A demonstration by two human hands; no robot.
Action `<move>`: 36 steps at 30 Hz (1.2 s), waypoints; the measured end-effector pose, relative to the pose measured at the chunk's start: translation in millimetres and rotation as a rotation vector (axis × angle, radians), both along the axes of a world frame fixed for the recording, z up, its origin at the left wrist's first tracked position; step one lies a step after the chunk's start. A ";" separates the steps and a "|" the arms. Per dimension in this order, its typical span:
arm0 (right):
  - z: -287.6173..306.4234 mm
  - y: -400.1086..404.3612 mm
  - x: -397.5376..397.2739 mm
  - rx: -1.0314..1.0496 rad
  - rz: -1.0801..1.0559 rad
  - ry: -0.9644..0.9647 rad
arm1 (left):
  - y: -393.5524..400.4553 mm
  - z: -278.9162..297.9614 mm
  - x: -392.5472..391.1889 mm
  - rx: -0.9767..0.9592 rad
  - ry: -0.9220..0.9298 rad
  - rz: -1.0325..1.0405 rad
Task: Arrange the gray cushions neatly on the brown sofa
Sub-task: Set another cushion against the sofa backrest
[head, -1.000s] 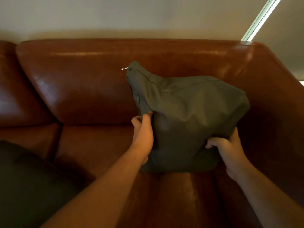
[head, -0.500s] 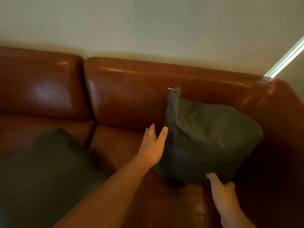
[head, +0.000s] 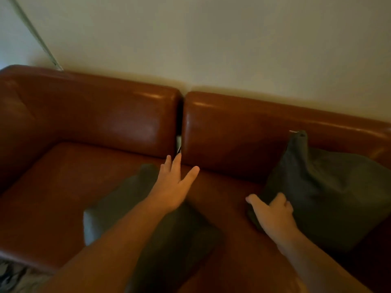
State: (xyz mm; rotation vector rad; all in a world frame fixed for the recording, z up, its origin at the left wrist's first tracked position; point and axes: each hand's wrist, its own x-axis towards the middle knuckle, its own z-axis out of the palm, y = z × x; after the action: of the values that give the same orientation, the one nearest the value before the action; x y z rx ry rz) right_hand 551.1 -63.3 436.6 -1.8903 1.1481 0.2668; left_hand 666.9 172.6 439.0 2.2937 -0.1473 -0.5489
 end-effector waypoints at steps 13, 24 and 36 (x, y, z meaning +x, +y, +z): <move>12.6 249.5 64.5 -0.115 0.403 0.045 | 268.9 -4.7 6.1 0.048 0.174 0.300; -14.6 274.8 94.7 -0.116 0.576 0.138 | 295.9 -54.3 -32.1 -0.254 0.474 0.643; -84.2 209.9 149.1 -0.025 0.383 0.140 | 238.8 -118.0 -61.5 -0.624 0.909 1.091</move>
State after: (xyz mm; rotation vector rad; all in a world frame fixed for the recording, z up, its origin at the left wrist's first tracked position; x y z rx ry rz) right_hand 700.2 146.6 352.3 -2.1335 0.8722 0.6071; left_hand 605.4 411.4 321.0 1.0767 1.1264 -0.7232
